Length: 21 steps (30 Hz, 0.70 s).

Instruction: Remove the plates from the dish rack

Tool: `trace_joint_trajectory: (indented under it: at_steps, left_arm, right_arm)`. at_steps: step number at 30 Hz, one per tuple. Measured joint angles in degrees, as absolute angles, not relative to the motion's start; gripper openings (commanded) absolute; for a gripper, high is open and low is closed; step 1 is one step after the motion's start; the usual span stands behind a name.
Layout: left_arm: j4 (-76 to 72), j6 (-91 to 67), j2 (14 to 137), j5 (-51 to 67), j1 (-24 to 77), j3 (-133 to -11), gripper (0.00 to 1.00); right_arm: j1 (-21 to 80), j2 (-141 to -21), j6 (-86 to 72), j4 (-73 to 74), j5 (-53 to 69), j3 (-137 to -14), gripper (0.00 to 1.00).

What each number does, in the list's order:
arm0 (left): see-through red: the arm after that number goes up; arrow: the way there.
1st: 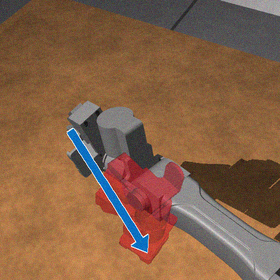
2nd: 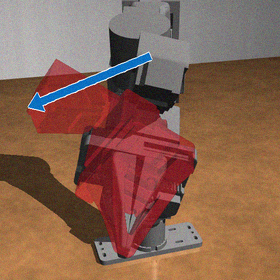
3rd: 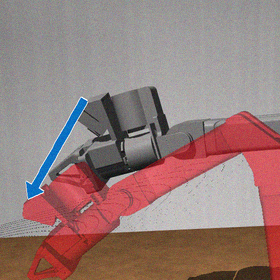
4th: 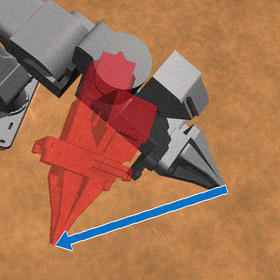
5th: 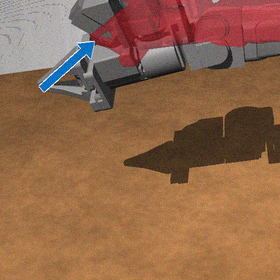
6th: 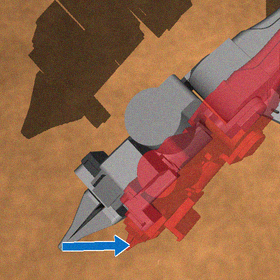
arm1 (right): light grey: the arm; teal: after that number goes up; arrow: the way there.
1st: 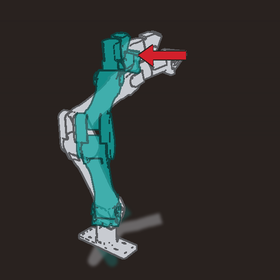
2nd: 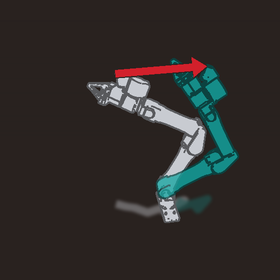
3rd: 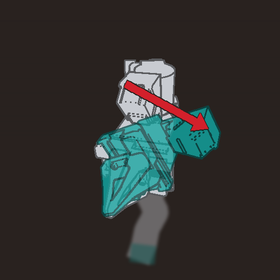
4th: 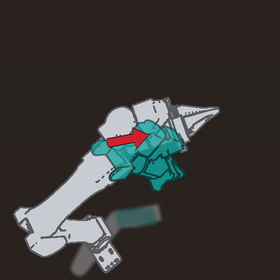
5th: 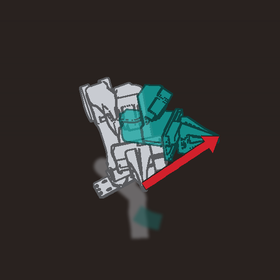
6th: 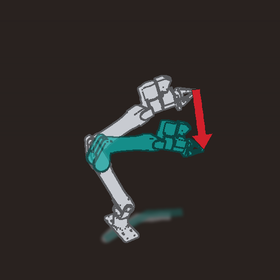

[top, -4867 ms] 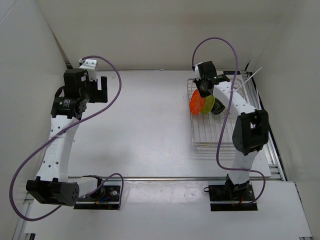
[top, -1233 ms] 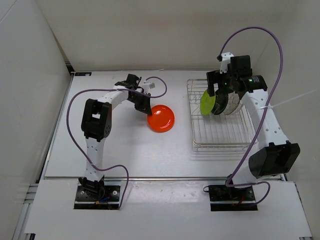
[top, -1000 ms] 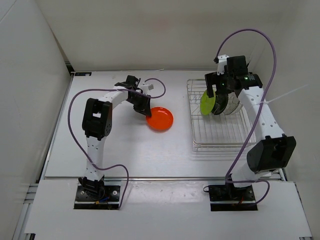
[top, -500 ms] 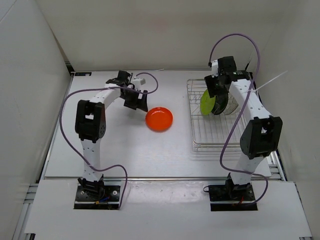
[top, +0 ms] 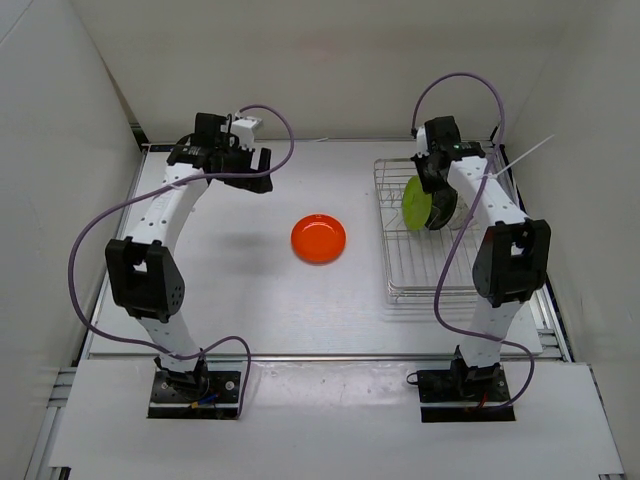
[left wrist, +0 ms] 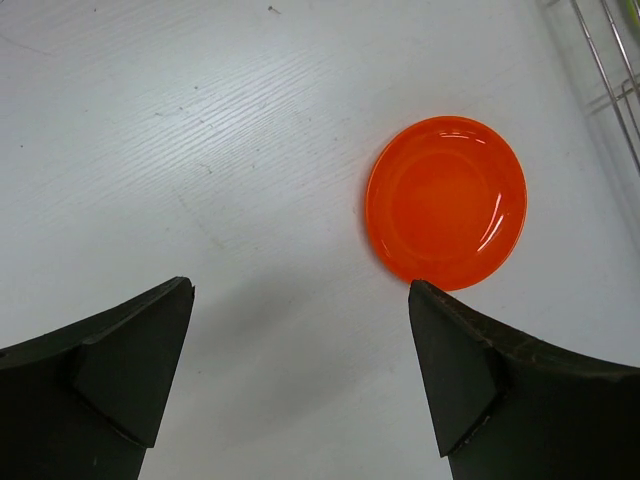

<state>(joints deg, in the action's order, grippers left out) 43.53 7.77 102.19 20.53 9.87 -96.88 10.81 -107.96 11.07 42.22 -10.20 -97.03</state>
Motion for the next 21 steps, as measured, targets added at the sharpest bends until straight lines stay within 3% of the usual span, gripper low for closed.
trace_joint_trajectory:
  at_steps: [4, 21]
  left_arm:
    - [43.5, 7.8, 101.2, 18.9, 9.9, -95.5, 1.00]
    - [45.1, 7.2, 100.8, 15.7, 9.3, -95.8, 1.00]
  right_arm:
    - [11.8, -108.0, 10.5, 41.4, -12.3, -97.4, 0.00]
    - [13.9, -108.4, -1.8, 48.5, -26.9, -106.4, 0.00]
